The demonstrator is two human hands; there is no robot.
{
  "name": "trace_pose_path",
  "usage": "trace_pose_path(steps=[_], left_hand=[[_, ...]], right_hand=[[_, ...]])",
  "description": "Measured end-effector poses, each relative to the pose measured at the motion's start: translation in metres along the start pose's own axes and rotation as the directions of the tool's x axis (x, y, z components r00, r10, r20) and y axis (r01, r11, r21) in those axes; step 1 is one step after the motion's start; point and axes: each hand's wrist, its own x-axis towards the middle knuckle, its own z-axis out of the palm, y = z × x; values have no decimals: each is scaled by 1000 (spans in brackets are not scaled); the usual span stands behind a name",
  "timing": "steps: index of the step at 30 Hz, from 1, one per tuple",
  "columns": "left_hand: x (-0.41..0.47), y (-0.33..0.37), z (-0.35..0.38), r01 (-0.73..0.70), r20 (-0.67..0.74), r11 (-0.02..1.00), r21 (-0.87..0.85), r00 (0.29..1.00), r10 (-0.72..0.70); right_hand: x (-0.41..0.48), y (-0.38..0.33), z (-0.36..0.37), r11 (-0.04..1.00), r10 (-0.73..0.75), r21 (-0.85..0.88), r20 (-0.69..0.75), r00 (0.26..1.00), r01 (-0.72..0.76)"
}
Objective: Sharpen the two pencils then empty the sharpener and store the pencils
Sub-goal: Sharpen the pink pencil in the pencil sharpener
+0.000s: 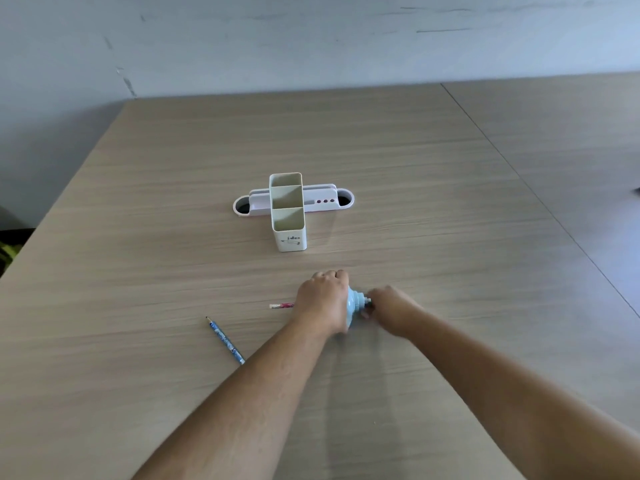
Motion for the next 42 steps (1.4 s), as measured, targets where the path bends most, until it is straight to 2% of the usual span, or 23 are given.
trace_pose_path(steps=[4, 8, 11, 12, 14, 16, 17, 20, 22, 24, 27, 30, 32, 34, 36, 39, 42], left_hand=[[-2, 0, 1, -5, -17, 1000, 6, 1000, 5], [-3, -2, 0, -44, -28, 999, 22, 999, 44], [-3, -1, 0, -9, -23, 1000, -1, 1000, 9], [-3, 0, 1, 6, -21, 1000, -9, 1000, -6], [-2, 1, 1, 20, -27, 1000, -9, 999, -20], [-2, 2, 2, 16, -25, 1000, -12, 1000, -16], [-2, 1, 2, 9, -30, 1000, -15, 1000, -10], [-4, -1, 1, -29, -52, 1000, -1, 998, 29], [-4, -2, 0, -39, -44, 999, -6, 998, 39], [-3, -1, 0, -25, -29, 1000, -13, 999, 25], [-1, 1, 0, 1, -21, 1000, -15, 1000, -1], [-3, 0, 1, -15, -28, 1000, -7, 1000, 15], [-4, -1, 0, -38, -51, 999, 7, 998, 39], [-5, -1, 0, -54, -47, 998, 14, 997, 55], [-4, -1, 0, -45, -27, 999, 10, 999, 45], [-1, 1, -1, -15, 2, 1000, 6, 1000, 15], [-2, 1, 0, -16, -9, 1000, 14, 1000, 17]], right_hand=[[-35, -5, -34, 994, -109, -11, 200, 974, 113], [9, -4, -70, 993, -116, -27, 5, 993, 116], [24, 0, -30, 999, 15, -38, -65, 998, -17], [15, 0, -13, 997, 10, -79, -65, 998, -15], [-12, 1, 3, 992, -22, -121, 12, 1000, 23], [-36, -2, -13, 993, -59, -92, 163, 985, 74], [-38, -3, -29, 991, -89, -80, 193, 977, 106], [-9, -3, -69, 987, -109, -111, 35, 993, 112], [16, -2, -65, 986, -63, -161, -85, 994, 49], [27, 2, -34, 981, -12, -195, -129, 992, -13], [-3, 2, 2, 978, -20, -208, -11, 1000, 17], [-34, -1, -24, 983, -116, -119, 175, 978, 138], [-21, -1, -55, 981, -140, -122, 85, 986, 150], [8, 1, -67, 982, -87, -169, -25, 996, 81], [26, -1, -48, 973, -6, -229, -73, 997, -11], [3, 1, -2, 970, 0, -243, 10, 1000, 2], [-37, -2, -18, 990, -77, -100, 207, 975, 99]])
